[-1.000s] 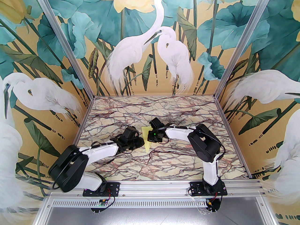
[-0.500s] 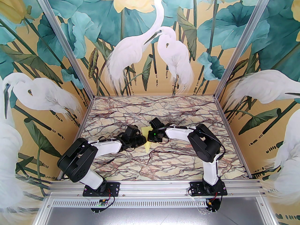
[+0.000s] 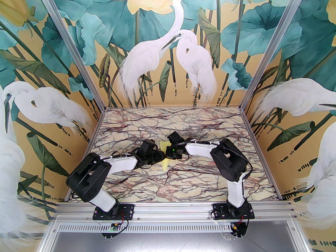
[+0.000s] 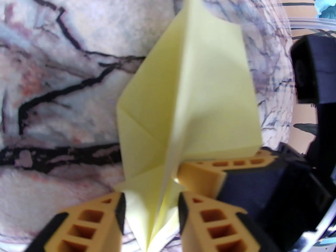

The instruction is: Fold a paper plane with a square sheet of paper (fold left side to right side)

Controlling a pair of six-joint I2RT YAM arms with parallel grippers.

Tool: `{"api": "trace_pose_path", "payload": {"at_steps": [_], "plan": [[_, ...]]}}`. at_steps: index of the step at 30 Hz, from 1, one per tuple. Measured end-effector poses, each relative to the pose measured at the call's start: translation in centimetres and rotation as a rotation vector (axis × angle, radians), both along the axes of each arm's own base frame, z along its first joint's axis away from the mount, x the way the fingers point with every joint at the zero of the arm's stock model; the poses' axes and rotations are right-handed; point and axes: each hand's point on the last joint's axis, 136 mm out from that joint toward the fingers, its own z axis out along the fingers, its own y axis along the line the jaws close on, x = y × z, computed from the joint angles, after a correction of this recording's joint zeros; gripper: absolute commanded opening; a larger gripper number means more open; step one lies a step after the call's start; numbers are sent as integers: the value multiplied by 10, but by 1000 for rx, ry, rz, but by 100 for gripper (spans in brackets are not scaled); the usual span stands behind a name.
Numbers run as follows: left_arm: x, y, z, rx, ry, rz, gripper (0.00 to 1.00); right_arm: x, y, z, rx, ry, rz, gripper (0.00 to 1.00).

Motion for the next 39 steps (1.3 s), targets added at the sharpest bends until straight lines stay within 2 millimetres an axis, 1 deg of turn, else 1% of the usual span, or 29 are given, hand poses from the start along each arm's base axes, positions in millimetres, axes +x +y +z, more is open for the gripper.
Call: {"api": "trace_pose_path", "payload": {"at_steps": [3,9,12,13,15,16,17,20,23,24,26,29,33,35,39], "plan": [[1,-1,6,-10,-16,-1,42,0,0,0,0,0,0,0],[-1,0,3,-1,-7,-3,40,0,0,0,0,0,0,0],[-1,1,-1,8,2,-5,33,0,0,0,0,0,0,0],[-2,2,-3,15,6,-4,29,0,0,0,0,0,0,0],[-4,4,-8,31,16,-6,27,0,0,0,0,0,0,0],[-4,5,-11,41,22,-6,23,0,0,0,0,0,-1,0],[-5,6,-13,49,26,-7,21,0,0,0,0,0,-1,0],[-3,8,-15,61,29,-4,19,0,0,0,0,0,-1,0],[-3,8,-16,64,35,-4,19,0,0,0,0,1,-3,0],[-3,8,-16,64,36,-3,19,0,0,0,1,1,-3,1],[-3,8,-16,65,36,-3,19,0,0,1,1,0,-3,12],[-3,8,-17,68,42,-3,19,1,0,2,4,-3,-3,24],[-2,7,-18,77,55,-3,19,1,1,11,14,-18,-1,24],[-1,7,-18,81,61,-4,16,2,2,17,24,-29,-1,24],[0,6,-20,92,75,-4,15,4,2,26,36,-43,-2,23]]}}
